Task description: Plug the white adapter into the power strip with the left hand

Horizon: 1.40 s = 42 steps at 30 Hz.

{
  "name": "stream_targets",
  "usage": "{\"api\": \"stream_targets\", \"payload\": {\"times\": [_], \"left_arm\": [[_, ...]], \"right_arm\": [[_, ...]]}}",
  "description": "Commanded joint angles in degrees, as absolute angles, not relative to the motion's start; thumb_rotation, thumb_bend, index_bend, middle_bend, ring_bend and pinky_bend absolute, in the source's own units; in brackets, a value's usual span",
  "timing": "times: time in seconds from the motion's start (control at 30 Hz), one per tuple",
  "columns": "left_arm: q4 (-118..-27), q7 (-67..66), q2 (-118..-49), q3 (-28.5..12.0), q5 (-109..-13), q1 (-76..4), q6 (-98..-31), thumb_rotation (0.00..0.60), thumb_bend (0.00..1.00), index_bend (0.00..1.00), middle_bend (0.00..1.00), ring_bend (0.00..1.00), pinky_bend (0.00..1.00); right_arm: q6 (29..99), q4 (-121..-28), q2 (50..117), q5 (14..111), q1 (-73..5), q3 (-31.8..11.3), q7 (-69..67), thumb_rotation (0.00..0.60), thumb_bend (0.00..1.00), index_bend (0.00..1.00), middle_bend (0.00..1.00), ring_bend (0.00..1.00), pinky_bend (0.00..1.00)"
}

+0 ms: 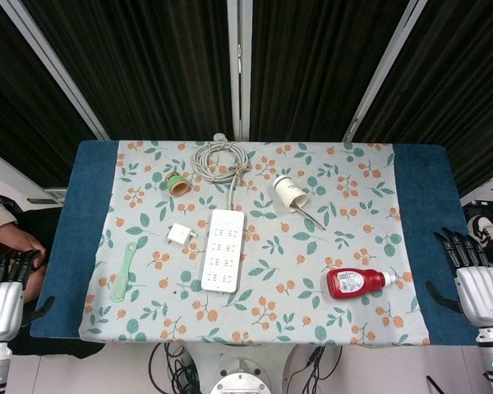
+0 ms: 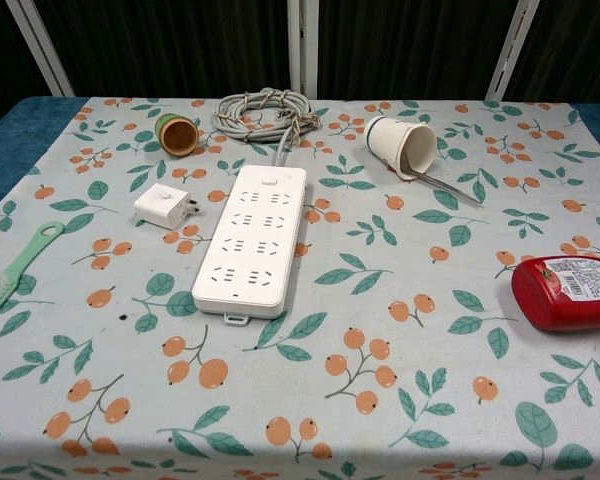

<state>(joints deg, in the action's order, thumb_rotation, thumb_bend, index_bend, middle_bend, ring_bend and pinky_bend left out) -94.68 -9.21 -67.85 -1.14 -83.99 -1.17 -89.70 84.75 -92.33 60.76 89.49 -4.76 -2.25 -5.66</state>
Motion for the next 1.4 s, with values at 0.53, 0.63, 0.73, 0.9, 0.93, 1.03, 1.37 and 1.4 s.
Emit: {"api": "stream_targets", "payload": {"times": [0.53, 0.63, 0.73, 0.9, 0.93, 1.03, 1.37, 1.4], "left_arm": [[-95.1, -10.2, -67.8, -2.6, -88.3, -6.0, -85.3, 0.600, 0.18, 0.12, 0.12, 0.01, 0.00], [-94.6, -9.1, -68.4, -3.9, -89.5, -10.7, -80.0, 0.600, 0.18, 0.13, 0.12, 0.01, 0.00], [-93.4, -7.5, -69.7, -5.5, -89.6, -16.2, -73.2, 0.600, 0.18, 0.14, 0.12, 0.01, 0.00], [-90.2, -4.2, -72.9, -8.1, -87.1, -25.8, -60.3, 0.600, 0.18, 0.14, 0.13, 0.01, 0.00], [-89.3, -3.6, -73.7, -8.6, -86.5, -27.4, -58.3, 0.600, 0.18, 0.14, 0.13, 0.01, 0.00], [-86.6, -2.7, -76.0, -10.1, -84.4, -32.0, -52.7, 0.600, 0.17, 0.14, 0.13, 0.01, 0.00], [-80.0, -1.8, -82.5, -12.8, -75.3, -42.8, -38.8, 0.600, 0.03, 0.14, 0.14, 0.01, 0.00], [-79.2, -1.8, -83.1, -12.9, -74.1, -43.7, -37.5, 0.600, 0.03, 0.14, 0.14, 0.01, 0.00]], "right_arm": [[85.1, -92.9, 60.4, 90.0, -4.9, -2.2, -5.1, 0.600, 0.23, 0.00, 0.00, 0.00, 0.00], [85.0, -93.1, 60.4, 90.3, -5.1, -2.2, -4.9, 0.600, 0.23, 0.00, 0.00, 0.00, 0.00], [84.8, -93.3, 60.3, 90.4, -5.4, -2.3, -4.7, 0.600, 0.23, 0.00, 0.00, 0.00, 0.00], [84.5, -93.7, 60.1, 90.4, -5.6, -2.3, -4.3, 0.600, 0.23, 0.00, 0.00, 0.00, 0.00], [84.5, -93.8, 60.1, 90.4, -5.5, -2.3, -4.2, 0.600, 0.23, 0.00, 0.00, 0.00, 0.00], [84.6, -93.9, 60.0, 90.1, -5.4, -2.3, -4.0, 0.600, 0.23, 0.00, 0.00, 0.00, 0.00], [84.1, -93.8, 60.1, 88.9, -5.3, -2.4, -4.0, 0.600, 0.23, 0.00, 0.00, 0.00, 0.00], [84.1, -93.7, 60.1, 88.8, -5.3, -2.4, -4.1, 0.600, 0.23, 0.00, 0.00, 0.00, 0.00]]}}
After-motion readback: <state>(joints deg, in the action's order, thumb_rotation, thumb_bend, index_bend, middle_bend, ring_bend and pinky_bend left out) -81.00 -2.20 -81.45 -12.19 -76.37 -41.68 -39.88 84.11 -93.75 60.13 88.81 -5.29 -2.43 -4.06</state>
